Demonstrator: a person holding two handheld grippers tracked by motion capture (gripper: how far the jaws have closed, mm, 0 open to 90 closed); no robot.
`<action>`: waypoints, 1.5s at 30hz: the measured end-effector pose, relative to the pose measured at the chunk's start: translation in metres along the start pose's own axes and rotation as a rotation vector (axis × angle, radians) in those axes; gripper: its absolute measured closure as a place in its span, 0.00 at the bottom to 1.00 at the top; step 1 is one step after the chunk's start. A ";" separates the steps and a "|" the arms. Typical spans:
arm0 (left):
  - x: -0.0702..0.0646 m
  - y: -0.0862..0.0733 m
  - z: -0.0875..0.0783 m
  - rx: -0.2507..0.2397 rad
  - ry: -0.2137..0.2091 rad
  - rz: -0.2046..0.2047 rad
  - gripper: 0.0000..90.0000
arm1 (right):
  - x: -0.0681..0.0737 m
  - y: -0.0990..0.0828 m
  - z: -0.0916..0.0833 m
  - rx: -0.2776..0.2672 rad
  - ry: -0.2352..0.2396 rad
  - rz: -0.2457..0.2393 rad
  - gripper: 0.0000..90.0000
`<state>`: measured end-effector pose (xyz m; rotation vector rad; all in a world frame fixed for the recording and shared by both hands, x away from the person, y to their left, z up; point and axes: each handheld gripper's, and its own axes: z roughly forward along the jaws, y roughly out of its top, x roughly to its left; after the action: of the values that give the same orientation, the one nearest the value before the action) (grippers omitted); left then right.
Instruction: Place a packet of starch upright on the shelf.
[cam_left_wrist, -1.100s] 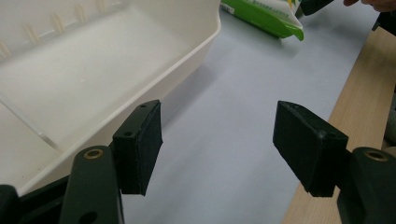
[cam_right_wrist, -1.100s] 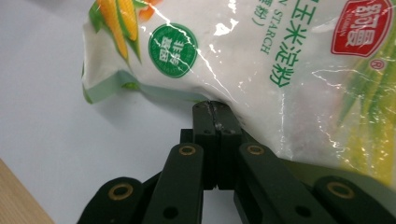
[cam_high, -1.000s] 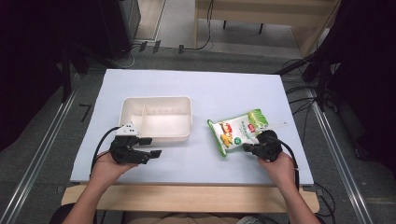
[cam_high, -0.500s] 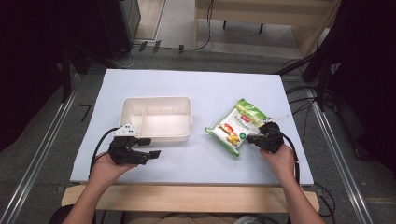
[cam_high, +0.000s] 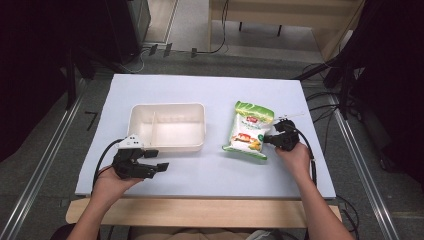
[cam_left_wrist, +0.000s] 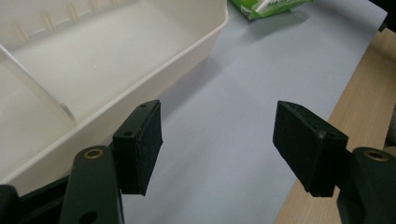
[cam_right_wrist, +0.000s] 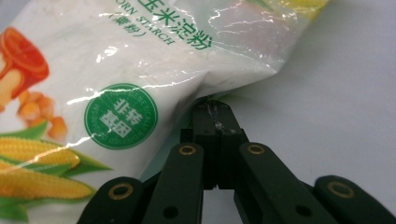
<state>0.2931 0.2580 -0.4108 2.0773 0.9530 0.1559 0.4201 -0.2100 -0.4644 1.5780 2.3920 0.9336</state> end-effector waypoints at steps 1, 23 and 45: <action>0.000 -0.001 -0.001 -0.001 -0.001 -0.001 0.38 | 0.000 0.002 0.001 0.001 -0.003 0.005 1.00; 0.001 -0.007 -0.005 0.006 0.023 -0.013 0.38 | -0.007 0.047 -0.009 -0.093 -0.042 0.055 0.66; 0.005 -0.009 -0.006 -0.003 0.020 -0.025 0.38 | -0.013 0.068 0.043 -0.026 0.023 0.147 0.36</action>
<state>0.2893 0.2685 -0.4147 2.0633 0.9899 0.1653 0.4978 -0.1852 -0.4632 1.7627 2.2938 1.0095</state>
